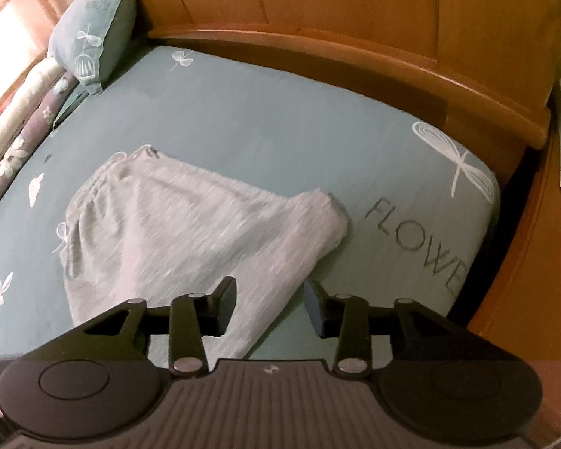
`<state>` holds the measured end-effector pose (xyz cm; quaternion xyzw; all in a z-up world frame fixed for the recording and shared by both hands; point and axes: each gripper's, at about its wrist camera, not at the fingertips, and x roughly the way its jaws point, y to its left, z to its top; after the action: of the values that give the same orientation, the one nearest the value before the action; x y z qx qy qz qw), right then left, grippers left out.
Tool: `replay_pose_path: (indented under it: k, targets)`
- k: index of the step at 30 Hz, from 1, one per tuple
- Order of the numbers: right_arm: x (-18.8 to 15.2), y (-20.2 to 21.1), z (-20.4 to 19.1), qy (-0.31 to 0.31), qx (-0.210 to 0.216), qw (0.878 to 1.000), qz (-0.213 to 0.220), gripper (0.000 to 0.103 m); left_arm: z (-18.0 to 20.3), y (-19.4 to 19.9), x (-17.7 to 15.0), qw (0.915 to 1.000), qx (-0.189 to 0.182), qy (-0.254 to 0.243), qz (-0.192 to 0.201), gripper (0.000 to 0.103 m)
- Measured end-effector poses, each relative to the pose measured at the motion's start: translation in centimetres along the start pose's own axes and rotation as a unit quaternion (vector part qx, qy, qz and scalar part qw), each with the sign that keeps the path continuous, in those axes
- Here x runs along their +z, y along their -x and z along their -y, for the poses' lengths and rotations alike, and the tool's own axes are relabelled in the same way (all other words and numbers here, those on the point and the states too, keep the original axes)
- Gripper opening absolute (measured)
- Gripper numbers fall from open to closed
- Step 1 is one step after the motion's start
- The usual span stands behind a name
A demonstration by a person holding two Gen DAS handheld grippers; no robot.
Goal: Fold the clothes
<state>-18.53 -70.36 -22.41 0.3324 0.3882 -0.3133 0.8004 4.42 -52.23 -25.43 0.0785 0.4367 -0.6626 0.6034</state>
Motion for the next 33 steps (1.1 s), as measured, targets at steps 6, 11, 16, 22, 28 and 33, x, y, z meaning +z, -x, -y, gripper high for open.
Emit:
replay_pose_path:
  k: [6, 11, 16, 22, 28, 33]
  targets:
    - [-1.7, 0.6, -1.2, 0.017, -0.006, 1.0, -0.017, 0.051, -4.3, 0.0, -0.2, 0.9942, 0.086, 0.065, -0.004, 0.068]
    - [-2.4, 1.3, -2.0, 0.037, -0.02, 0.999, -0.022, 0.055, -3.2, 0.7, 1.0, 0.9937, 0.094, 0.054, 0.028, 0.068]
    - [-3.6, 1.9, -3.1, 0.038, -0.018, 0.999, -0.027, 0.058, -5.9, 0.6, 1.2, 0.9862, 0.135, 0.082, 0.049, 0.072]
    - [-4.8, 2.2, -4.8, 0.039, -0.005, 0.998, -0.039, 0.058, -7.6, 3.2, -0.3, 0.9782, 0.158, 0.127, 0.048, 0.071]
    - [-6.0, 2.2, -6.4, 0.045, -0.008, 0.997, -0.054, 0.06, -8.0, 2.1, 2.6, 0.9818, 0.149, 0.086, 0.081, 0.075]
    - [-5.9, 2.8, -7.5, 0.077, -0.035, 0.995, -0.061, 0.06, -7.9, 0.4, 2.5, 0.9805, 0.188, 0.044, 0.036, 0.073]
